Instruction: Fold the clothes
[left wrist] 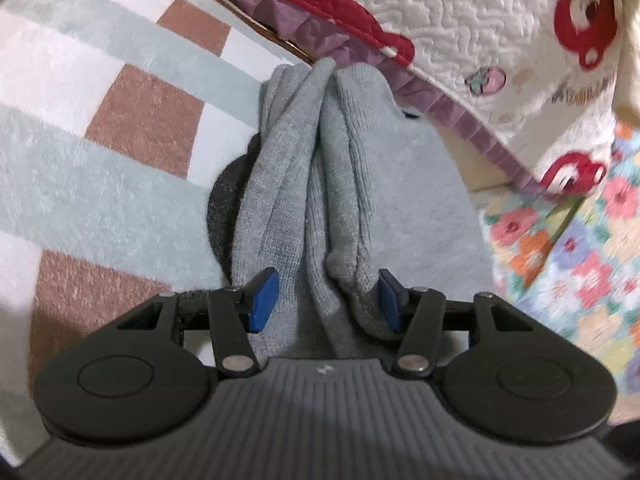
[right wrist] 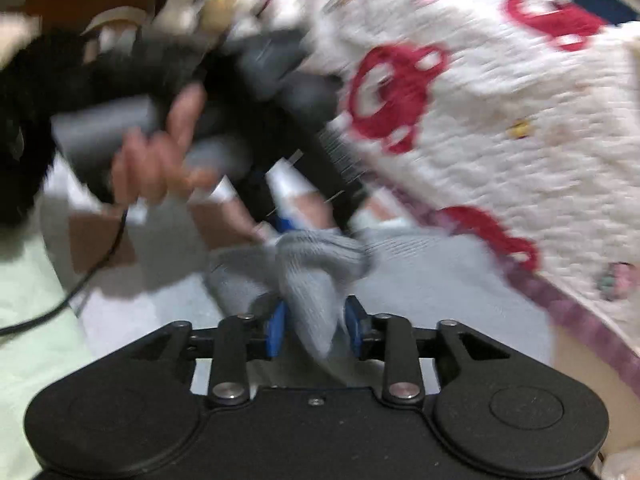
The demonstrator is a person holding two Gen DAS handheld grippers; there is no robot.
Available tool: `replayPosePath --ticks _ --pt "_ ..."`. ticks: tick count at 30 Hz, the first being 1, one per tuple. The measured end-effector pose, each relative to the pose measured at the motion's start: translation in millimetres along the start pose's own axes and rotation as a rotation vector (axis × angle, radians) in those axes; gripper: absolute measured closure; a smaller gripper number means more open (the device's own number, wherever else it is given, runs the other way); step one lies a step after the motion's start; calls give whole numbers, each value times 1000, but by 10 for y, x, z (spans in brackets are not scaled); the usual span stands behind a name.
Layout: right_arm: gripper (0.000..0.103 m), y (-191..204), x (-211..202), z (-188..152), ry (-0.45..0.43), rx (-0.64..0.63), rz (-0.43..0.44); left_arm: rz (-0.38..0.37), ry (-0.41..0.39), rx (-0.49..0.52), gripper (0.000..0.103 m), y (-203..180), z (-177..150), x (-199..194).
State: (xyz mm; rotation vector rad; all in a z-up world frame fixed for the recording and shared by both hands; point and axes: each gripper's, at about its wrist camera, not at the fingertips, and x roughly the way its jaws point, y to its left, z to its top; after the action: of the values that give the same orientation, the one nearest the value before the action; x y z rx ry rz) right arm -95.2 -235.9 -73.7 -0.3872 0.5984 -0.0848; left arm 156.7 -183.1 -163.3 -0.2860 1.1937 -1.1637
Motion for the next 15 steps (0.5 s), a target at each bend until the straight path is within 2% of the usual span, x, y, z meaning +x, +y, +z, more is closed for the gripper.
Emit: replayPosePath --ticks 1,2,5,6,11,13,15 --pt "50 -122 -103 -33 -2 38 -49 0 1 -4 51 -6 5 -6" --pt "50 -243 -197 -70 -1 79 -98 0 2 -8 51 -11 11 -12" --pt "46 -572 -298 -281 72 228 -200 0 5 -19 51 -28 27 -31" --pt "42 -666 -315 -374 95 291 -208 -18 8 -38 51 -23 26 -39" --pt "41 -785 -307 -696 187 465 -205 -238 65 -229 51 71 -60 -14" --pt "41 -802 -240 -793 211 519 -189 -221 71 -194 50 -6 -111 31" --pt "41 -849 -150 -889 230 570 -173 -168 51 -134 49 -114 -134 96"
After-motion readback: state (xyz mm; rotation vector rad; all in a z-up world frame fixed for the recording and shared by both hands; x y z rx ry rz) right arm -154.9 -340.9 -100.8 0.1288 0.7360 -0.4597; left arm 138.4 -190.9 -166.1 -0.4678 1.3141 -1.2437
